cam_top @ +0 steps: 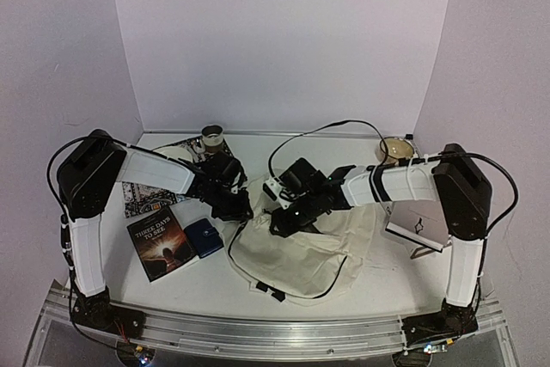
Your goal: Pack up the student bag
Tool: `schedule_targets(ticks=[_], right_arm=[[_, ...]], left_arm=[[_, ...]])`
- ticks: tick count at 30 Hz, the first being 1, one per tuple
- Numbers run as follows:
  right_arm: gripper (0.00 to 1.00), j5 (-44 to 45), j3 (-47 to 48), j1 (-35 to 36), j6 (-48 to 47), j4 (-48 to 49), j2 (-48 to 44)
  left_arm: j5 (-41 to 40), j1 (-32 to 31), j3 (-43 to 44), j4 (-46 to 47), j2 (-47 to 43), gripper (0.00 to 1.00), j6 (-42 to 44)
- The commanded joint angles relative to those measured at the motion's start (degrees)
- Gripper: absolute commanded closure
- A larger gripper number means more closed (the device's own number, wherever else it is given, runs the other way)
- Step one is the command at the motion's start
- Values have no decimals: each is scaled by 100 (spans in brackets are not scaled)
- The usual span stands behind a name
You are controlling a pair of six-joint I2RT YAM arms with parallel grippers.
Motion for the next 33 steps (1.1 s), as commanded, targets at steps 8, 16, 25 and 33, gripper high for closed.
schedule_targets(ticks=[8, 16, 25, 33], right_arm=[[67, 413, 1597, -3, -398, -1425, 82], [73, 806, 2766, -6, -584, -2065, 1054], [78, 1207, 3226, -63, -540, -2188, 1750], [81, 1256, 3317, -149, -426, -2223, 2045]], left_arm=[[-124, -58, -303, -278, 237, 76, -75], [-191, -108, -346, -277, 154, 76, -95], [-216, -118, -392, -270, 91, 76, -127], [-242, -143, -428, -267, 64, 76, -144]])
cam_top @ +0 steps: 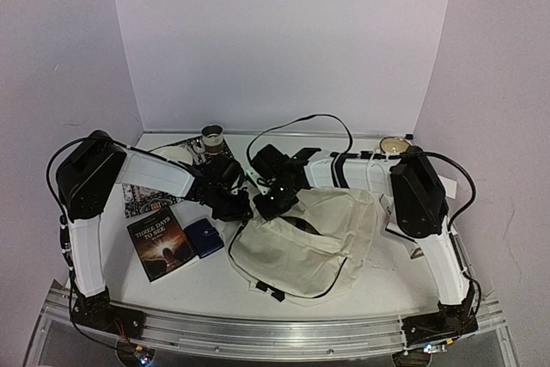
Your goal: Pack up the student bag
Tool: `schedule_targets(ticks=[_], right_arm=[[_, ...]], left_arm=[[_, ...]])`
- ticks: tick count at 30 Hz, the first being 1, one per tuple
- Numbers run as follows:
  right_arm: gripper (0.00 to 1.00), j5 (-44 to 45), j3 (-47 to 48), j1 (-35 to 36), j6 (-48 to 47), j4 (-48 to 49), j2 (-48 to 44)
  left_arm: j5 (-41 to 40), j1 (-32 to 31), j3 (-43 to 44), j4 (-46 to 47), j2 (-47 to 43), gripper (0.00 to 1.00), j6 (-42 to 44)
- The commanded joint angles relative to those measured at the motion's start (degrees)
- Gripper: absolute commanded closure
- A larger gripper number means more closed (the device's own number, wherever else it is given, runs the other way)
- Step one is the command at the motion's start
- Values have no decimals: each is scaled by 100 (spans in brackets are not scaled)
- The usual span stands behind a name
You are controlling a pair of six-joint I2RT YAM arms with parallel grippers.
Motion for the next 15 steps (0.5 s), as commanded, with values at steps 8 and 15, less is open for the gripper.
schedule_targets(ticks=[8, 15], right_arm=[[96, -394, -46, -107, 88, -237, -397], [98, -536, -684, -108, 189, 149, -1217]], left_arm=[[-204, -78, -304, -546, 199, 77, -65], [-218, -74, -316, -547, 315, 78, -105]])
